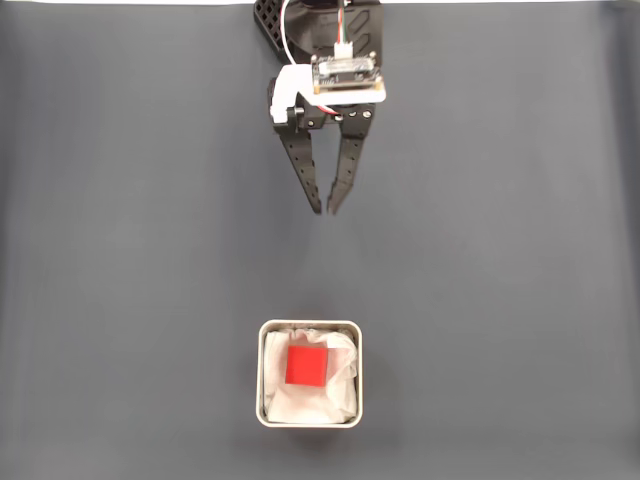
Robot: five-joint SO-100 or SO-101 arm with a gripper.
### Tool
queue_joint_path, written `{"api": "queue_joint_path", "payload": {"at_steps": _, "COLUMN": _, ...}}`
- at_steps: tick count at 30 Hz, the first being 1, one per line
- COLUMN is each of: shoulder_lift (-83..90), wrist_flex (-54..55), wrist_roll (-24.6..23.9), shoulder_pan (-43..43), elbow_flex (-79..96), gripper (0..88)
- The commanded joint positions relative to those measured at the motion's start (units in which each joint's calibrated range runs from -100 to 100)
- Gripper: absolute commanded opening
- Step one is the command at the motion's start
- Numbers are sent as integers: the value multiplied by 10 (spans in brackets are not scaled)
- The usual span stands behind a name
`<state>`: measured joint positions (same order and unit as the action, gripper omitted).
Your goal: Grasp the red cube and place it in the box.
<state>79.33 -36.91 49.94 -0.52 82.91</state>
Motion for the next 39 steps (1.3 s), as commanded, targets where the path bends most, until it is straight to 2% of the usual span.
{"api": "queue_joint_path", "payload": {"at_steps": 1, "shoulder_lift": 111, "wrist_flex": -66, "wrist_roll": 0, "shoulder_pan": -5, "elbow_flex": 101, "gripper": 0}}
{"api": "queue_joint_path", "payload": {"at_steps": 4, "shoulder_lift": 175, "wrist_flex": -135, "wrist_roll": 0, "shoulder_pan": -5, "elbow_flex": 167, "gripper": 0}}
{"api": "queue_joint_path", "payload": {"at_steps": 8, "shoulder_lift": 203, "wrist_flex": -262, "wrist_roll": -17, "shoulder_pan": -20, "elbow_flex": 169, "gripper": 0}}
{"api": "queue_joint_path", "payload": {"at_steps": 16, "shoulder_lift": 206, "wrist_flex": -354, "wrist_roll": -26, "shoulder_pan": -14, "elbow_flex": 169, "gripper": 0}}
{"api": "queue_joint_path", "payload": {"at_steps": 22, "shoulder_lift": 206, "wrist_flex": -389, "wrist_roll": -11, "shoulder_pan": -5, "elbow_flex": 169, "gripper": 0}}
{"api": "queue_joint_path", "payload": {"at_steps": 39, "shoulder_lift": 206, "wrist_flex": -390, "wrist_roll": -5, "shoulder_pan": -5, "elbow_flex": 169, "gripper": 0}}
